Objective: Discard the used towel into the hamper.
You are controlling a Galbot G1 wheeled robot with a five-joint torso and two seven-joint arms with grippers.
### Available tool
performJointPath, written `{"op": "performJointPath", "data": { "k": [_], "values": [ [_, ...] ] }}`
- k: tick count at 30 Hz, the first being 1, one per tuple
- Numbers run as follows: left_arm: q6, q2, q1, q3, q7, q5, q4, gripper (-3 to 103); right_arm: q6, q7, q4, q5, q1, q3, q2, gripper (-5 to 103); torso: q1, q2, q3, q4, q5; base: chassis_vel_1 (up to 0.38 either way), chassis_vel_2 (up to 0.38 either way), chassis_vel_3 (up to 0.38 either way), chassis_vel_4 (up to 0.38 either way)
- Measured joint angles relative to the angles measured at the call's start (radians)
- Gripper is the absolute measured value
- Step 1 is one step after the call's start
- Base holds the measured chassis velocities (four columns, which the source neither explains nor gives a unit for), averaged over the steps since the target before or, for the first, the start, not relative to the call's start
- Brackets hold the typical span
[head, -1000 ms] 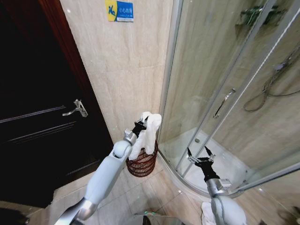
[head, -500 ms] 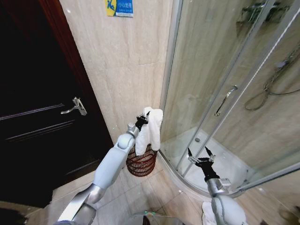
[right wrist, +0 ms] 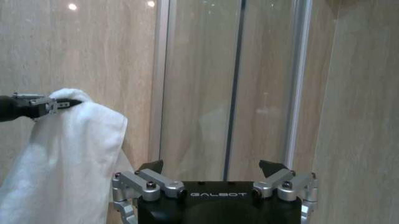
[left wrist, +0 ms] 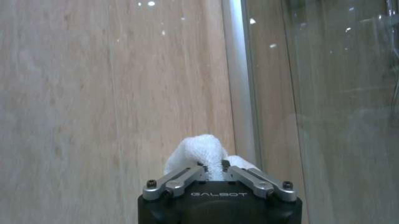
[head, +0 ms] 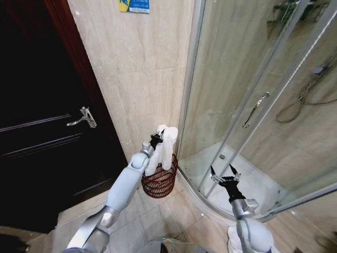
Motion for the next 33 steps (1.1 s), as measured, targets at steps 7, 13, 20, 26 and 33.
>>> {"op": "performJointPath", "data": {
  "k": [7, 13, 20, 26, 33],
  "values": [
    [-0.013, -0.006, 0.036, -0.013, 0.001, 0.005, 0.004, 2, 0.005, -0.001, 0.0, 0.001, -0.005, 0.002, 0.002, 100, -0.012, -0.027, -0.015, -0.0001, 0.0, 0.0, 0.0, 0.0, 0.0],
    [-0.018, -0.005, 0.049, -0.018, 0.003, 0.005, 0.005, 2, 0.005, -0.001, 0.0, -0.001, -0.005, -0.002, 0.004, 100, -0.019, -0.041, -0.022, -0.0001, 0.0, 0.0, 0.0, 0.0, 0.0],
    [-0.023, -0.002, 0.055, -0.023, 0.01, 0.009, 0.013, 2, 0.007, -0.002, 0.0, -0.003, -0.005, -0.002, 0.005, 100, -0.031, -0.067, -0.037, -0.0001, 0.0, 0.0, 0.0, 0.0, 0.0],
    [-0.029, -0.005, 0.058, -0.02, 0.016, 0.024, 0.027, 2, 0.009, -0.002, -0.005, -0.003, -0.004, -0.003, 0.004, 100, -0.04, -0.088, -0.048, -0.0001, 0.0001, 0.0, 0.0, 0.0, 0.0],
    [-0.021, -0.002, 0.064, -0.012, 0.03, 0.031, 0.034, 2, 0.011, -0.001, -0.009, -0.001, -0.004, -0.002, 0.0, 100, -0.05, -0.11, -0.061, -0.0001, 0.0, 0.0, 0.0, 0.0, 0.0]
  ]
}}
